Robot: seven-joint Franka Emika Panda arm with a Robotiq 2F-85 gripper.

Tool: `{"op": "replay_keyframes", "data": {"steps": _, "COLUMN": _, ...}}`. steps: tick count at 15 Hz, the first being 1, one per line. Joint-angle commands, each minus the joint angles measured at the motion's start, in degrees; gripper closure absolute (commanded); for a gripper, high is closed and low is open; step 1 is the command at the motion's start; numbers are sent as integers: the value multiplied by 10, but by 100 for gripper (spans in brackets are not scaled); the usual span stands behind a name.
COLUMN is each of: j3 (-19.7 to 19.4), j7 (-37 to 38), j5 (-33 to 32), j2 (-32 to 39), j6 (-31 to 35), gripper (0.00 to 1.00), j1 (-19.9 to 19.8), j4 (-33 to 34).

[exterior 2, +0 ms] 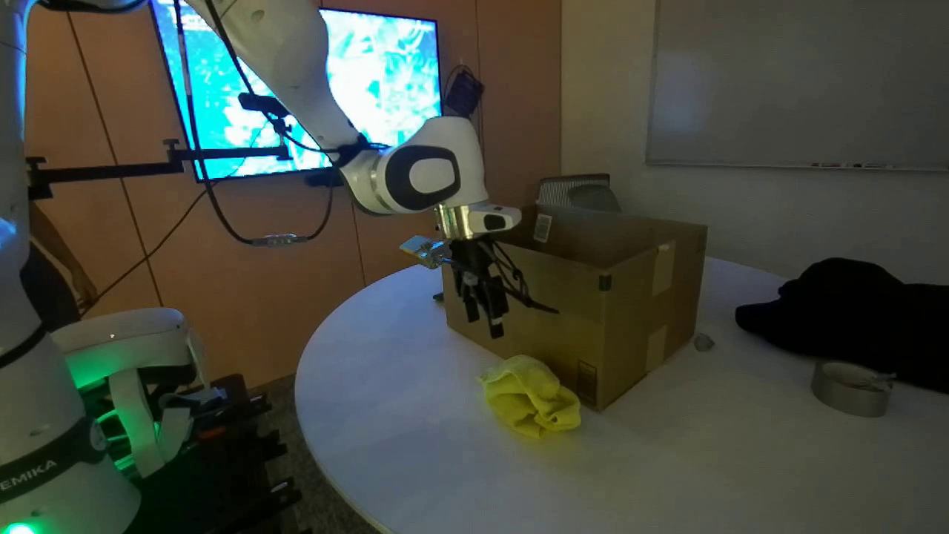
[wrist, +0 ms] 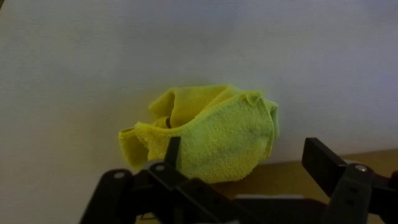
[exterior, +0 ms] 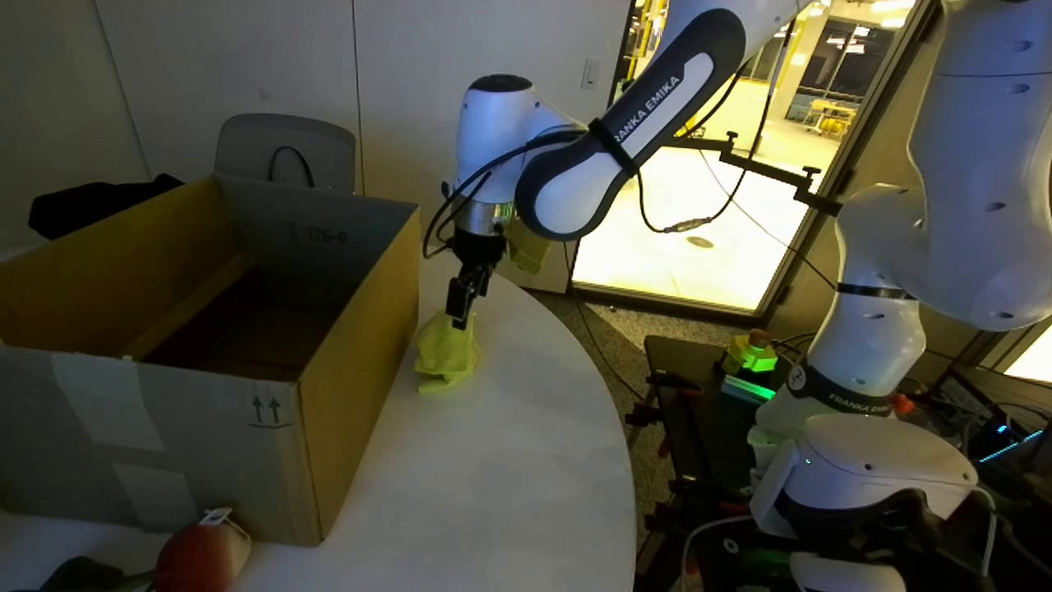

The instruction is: Put the marker in the yellow towel and wrap the marker, then put the towel in the box

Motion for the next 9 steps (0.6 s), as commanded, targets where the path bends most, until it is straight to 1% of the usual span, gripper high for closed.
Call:
{"op": "replay_keyframes", "data": {"steps": 1, "j3": 22, "j7": -21, "j5": -28, "j2": 63, "j6": 22, "gripper": 0, "j1": -31, "j4": 36}}
{"op": "replay_keyframes", "data": {"steps": 5, "j3": 14, "j7": -25, "j5": -51, "j2": 134, "j6": 80, "gripper": 0, "j1": -36, "j4": 58}}
{"op": "replay_keyframes", "data": {"steps": 9, "j3": 15, "j7": -49, "j5": -35, "j2": 187, "j6": 130, "gripper": 0, "j1": -56, "j4": 85}}
